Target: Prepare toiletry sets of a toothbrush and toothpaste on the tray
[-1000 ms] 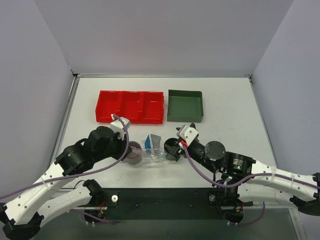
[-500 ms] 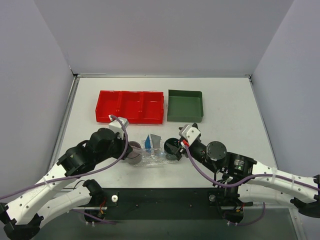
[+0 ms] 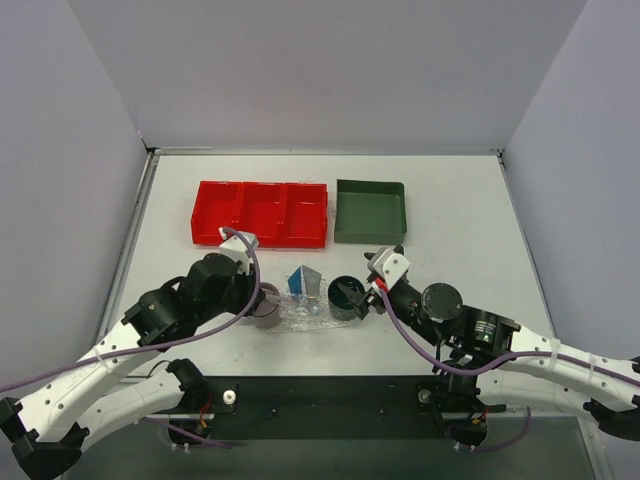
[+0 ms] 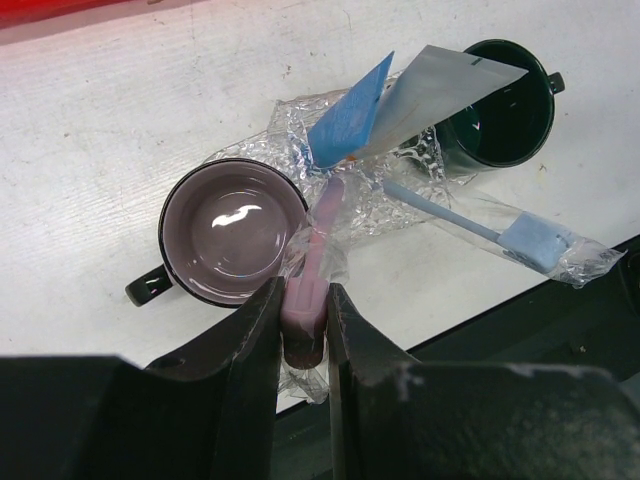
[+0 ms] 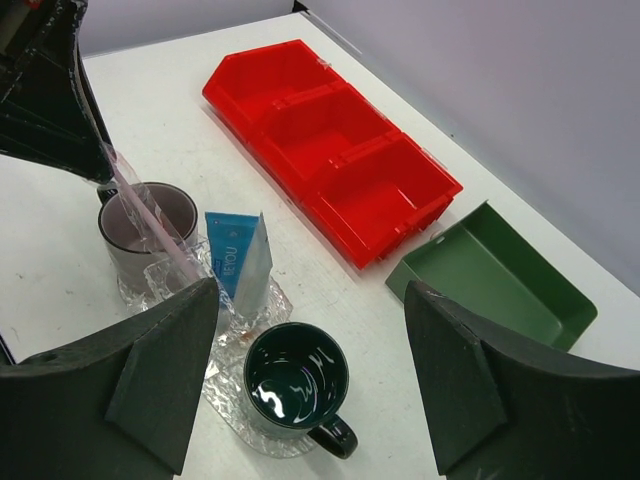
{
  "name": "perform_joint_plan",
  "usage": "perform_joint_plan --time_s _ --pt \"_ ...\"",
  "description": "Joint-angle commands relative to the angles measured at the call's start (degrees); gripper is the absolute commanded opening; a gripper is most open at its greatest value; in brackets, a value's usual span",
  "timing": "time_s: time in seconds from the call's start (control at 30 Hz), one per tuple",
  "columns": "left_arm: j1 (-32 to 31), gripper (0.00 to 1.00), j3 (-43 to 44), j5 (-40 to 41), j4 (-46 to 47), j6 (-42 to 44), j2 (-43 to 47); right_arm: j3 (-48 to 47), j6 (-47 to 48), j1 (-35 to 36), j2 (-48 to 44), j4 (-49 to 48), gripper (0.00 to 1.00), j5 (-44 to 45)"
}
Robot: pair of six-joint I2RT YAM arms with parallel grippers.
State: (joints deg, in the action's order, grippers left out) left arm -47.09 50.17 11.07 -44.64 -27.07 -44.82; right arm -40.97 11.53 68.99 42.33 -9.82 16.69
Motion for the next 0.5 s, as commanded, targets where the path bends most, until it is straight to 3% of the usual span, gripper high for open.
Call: perform_joint_plan --time_s 0.0,0.47 --pt "-0.11 0.0 1.25 2.55 0.7 -0.79 -0.01 0.54 -1.07 -0.61 -1.1 -2.66 0.7 0.98" --pt "-2.3 0.0 1.15 3.34 2.11 -2.55 -2.29 1.16 -1.16 -1.05 -1.9 -2.74 0.7 0.98"
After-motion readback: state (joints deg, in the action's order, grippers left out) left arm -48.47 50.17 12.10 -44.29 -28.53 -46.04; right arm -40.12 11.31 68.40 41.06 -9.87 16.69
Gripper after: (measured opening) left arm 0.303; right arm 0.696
